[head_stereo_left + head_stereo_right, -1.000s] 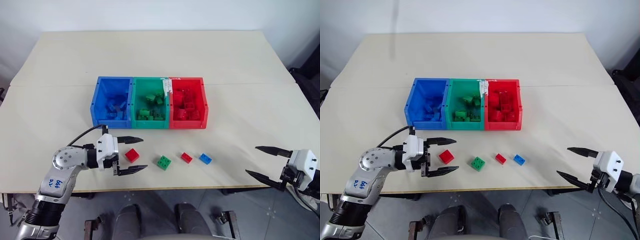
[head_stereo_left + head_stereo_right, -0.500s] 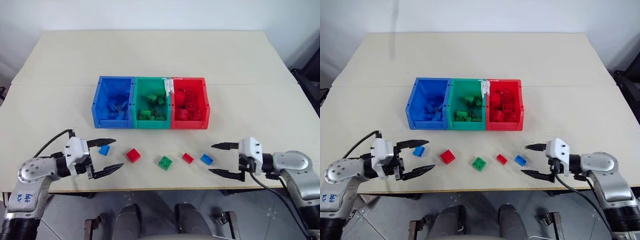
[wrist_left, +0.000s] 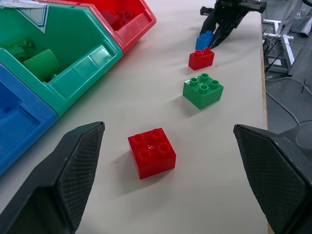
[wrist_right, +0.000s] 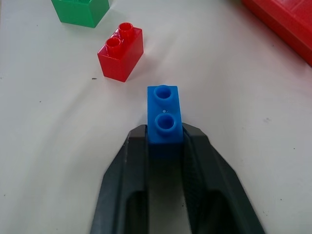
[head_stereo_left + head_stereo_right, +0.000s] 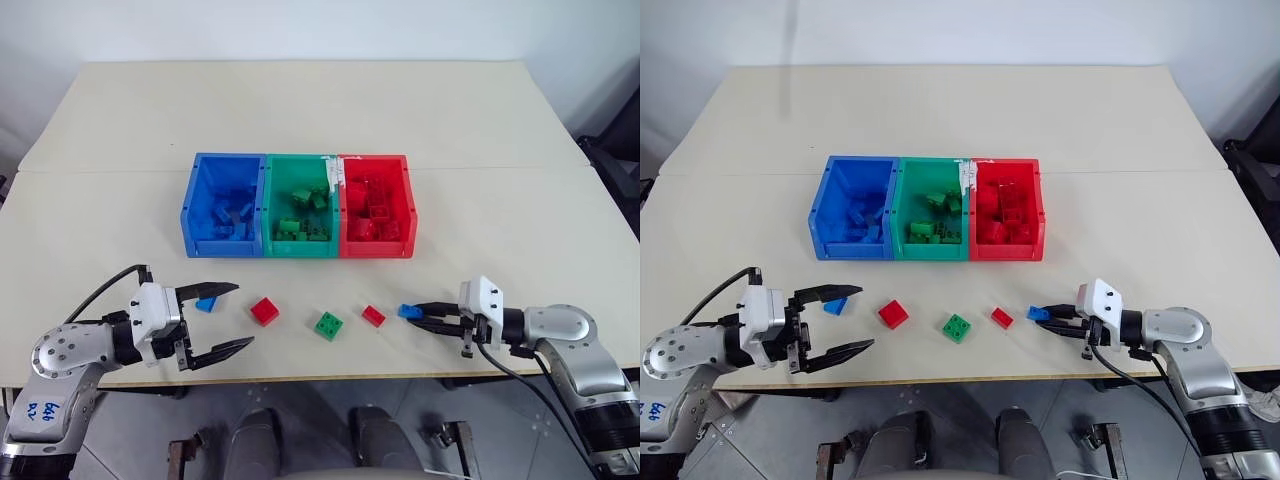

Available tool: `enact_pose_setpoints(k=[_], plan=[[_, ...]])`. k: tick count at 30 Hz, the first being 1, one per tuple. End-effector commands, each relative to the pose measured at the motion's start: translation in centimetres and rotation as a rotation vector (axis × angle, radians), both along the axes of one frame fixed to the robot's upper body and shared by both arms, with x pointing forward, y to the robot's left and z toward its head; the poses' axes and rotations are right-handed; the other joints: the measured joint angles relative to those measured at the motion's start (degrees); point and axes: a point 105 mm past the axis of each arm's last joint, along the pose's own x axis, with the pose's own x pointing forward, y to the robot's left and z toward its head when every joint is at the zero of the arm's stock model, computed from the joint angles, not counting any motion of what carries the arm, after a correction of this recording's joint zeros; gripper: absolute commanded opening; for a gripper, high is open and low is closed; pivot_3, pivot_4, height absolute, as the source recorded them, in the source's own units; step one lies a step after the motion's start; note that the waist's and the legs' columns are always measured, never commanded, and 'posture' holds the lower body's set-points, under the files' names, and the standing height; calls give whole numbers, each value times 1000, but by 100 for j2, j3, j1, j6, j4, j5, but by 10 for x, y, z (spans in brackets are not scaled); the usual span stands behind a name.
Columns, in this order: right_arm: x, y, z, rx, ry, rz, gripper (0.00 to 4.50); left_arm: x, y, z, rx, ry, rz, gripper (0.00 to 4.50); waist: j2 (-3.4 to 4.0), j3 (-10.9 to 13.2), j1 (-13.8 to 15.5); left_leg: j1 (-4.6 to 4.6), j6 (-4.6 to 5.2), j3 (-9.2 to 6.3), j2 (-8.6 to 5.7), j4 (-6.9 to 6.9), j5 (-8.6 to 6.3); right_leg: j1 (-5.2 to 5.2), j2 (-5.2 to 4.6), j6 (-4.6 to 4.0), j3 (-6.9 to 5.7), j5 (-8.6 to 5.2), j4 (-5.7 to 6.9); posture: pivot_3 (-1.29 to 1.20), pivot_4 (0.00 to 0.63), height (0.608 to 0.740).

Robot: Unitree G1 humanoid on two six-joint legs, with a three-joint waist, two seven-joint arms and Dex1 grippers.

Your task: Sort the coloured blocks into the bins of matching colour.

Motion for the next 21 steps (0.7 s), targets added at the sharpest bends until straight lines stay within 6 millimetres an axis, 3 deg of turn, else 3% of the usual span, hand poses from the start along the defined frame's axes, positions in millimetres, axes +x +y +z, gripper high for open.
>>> enact_pose_setpoints(k=[1,5,7,12,16,21], plan=[[6,1,27,66,-62,-7,461,2,2,11,-54,-43,42,4500,0,0,-2,0,0,1,0,0,0,0,0,0,1,0,0,0,150,740],[13,25,62,185,-79,30,461,8,13,17,-116,-70,161,4500,0,0,-44,0,-1,3,8,0,0,-5,3,0,1,0,5,0,150,740],[22,54,88,246,-109,78,461,8,28,20,-165,-92,284,4500,0,0,-110,2,-5,3,16,1,-2,-6,9,0,1,0,8,0,150,740],[39,121,124,289,-138,201,461,2,63,25,-222,-173,551,4500,-8,-4,-177,-1,-15,5,28,4,-4,-28,15,-1,1,0,40,0,150,740],[54,166,143,297,-149,234,461,-8,89,24,-269,-172,680,4500,-24,-13,-155,-27,-23,9,36,7,-6,-80,19,-5,1,-2,81,0,150,740],[73,231,154,265,-182,259,461,-23,99,15,-292,-125,720,4500,-32,-18,-223,-50,-24,28,37,26,-8,-111,14,-7,-1,-3,98,0,150,740]])
